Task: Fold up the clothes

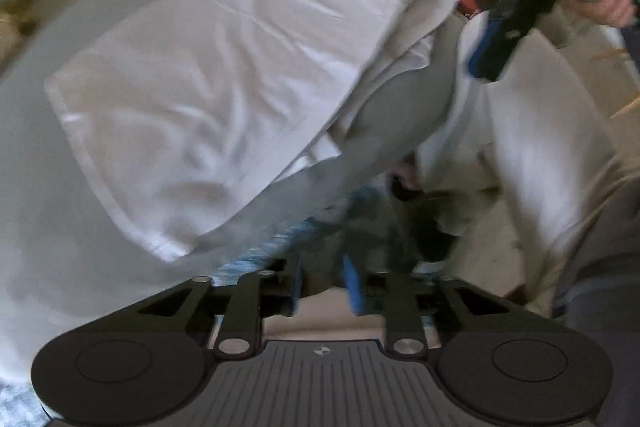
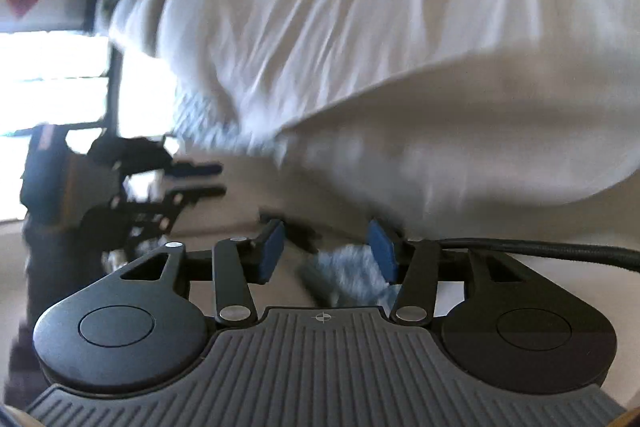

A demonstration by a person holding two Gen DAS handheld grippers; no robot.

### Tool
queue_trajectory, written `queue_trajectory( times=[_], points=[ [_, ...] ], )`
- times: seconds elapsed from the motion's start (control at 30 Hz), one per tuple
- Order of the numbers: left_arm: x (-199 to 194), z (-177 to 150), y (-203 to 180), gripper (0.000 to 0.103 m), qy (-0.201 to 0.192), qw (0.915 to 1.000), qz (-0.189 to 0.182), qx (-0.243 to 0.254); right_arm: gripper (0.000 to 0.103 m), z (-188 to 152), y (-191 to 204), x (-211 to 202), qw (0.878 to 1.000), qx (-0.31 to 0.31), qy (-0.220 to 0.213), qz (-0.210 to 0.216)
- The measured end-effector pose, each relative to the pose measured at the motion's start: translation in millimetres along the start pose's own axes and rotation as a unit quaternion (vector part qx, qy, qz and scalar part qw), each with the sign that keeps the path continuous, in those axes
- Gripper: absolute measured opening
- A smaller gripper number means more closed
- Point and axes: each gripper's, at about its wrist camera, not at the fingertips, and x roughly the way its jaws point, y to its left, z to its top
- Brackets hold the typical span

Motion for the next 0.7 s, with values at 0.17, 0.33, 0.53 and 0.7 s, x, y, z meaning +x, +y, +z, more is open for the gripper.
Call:
queue_trajectory(
  times=[0.17, 0.33, 0.53, 0.7],
  points=[
    [-27.5, -20.5, 4.7, 0.042, -0.157, 0.9699, 0.02, -0.186, 0.059, -63.6, 3.0, -39.1, 0.993, 0.012, -0.11, 0.044],
    [-10.2, -2.7, -18.4, 0.042, -0.229, 0.9358, 0.074, -0.258, 0.062, -110.0, -19.3, -50.3, 0.942, 0.106, -0.298, 0.112],
    [30.9, 37.7, -47.5, 0.043, -0.23, 0.9332, 0.119, -0.249, 0.019, -141.9, -54.4, -58.8, 0.839, 0.2, -0.505, -0.027],
    [49.5, 56.9, -59.4, 0.043, -0.217, 0.9436, 0.111, -0.224, 0.02, -133.7, -72.4, -49.4, 0.824, 0.224, -0.519, 0.037]
  ],
)
